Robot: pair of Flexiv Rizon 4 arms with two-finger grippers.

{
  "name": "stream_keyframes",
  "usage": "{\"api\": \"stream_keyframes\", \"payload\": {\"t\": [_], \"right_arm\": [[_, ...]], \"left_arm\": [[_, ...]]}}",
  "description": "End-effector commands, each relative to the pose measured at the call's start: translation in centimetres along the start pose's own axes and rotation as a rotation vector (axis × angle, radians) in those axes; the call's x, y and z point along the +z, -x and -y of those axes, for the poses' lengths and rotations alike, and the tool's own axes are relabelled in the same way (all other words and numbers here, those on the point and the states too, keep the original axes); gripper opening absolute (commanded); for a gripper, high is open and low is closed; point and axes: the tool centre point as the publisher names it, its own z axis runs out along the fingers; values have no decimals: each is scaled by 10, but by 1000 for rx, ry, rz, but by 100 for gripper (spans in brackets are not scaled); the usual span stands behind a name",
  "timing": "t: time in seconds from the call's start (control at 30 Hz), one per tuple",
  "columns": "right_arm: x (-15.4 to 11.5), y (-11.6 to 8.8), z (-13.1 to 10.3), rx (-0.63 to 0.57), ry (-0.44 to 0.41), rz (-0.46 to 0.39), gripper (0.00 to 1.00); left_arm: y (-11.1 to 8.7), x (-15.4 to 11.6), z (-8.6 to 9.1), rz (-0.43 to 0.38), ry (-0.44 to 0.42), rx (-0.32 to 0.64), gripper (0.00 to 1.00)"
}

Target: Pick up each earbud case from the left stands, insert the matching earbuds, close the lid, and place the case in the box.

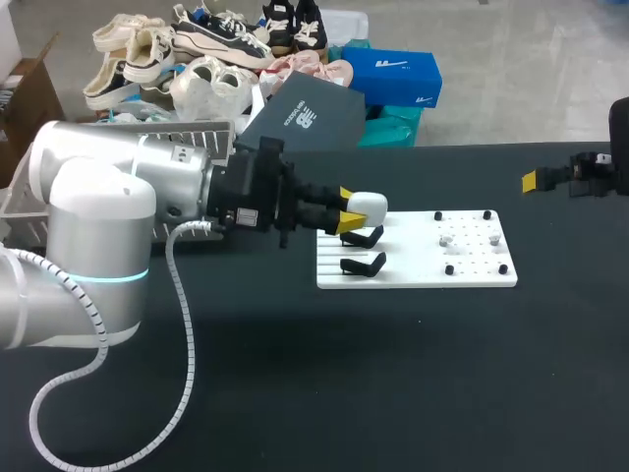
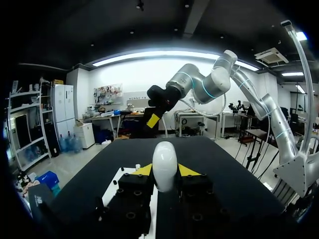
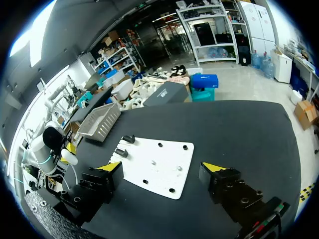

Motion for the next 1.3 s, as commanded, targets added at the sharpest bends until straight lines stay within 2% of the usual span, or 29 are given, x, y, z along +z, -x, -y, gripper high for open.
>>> {"api": "stream_keyframes", "payload": {"t": [0.03, 0.2, 0.23, 0.3, 0.5, 0.97, 1.3], "right_arm": [[0, 0, 1, -1, 5, 0, 100], [0, 0, 1, -1, 5, 0, 100], [0, 0, 1, -1, 5, 0, 100], [0, 0, 1, -1, 5, 0, 100], [0, 0, 1, -1, 5, 0, 100], [0, 0, 1, -1, 5, 0, 100], [-15, -15, -29, -225, -1, -12, 100]], "left_arm": [[0, 0, 2, 2, 8, 1, 0], [-1, 4, -1, 0, -13, 22, 0], [-1, 8, -6, 28, -23, 10, 0], [3, 14, -8, 31, -47, 41, 0], [3, 22, -11, 42, -57, 45, 0], [-7, 51, 3, 64, -67, 12, 0], [-11, 62, 4, 71, -57, 32, 0]]}}
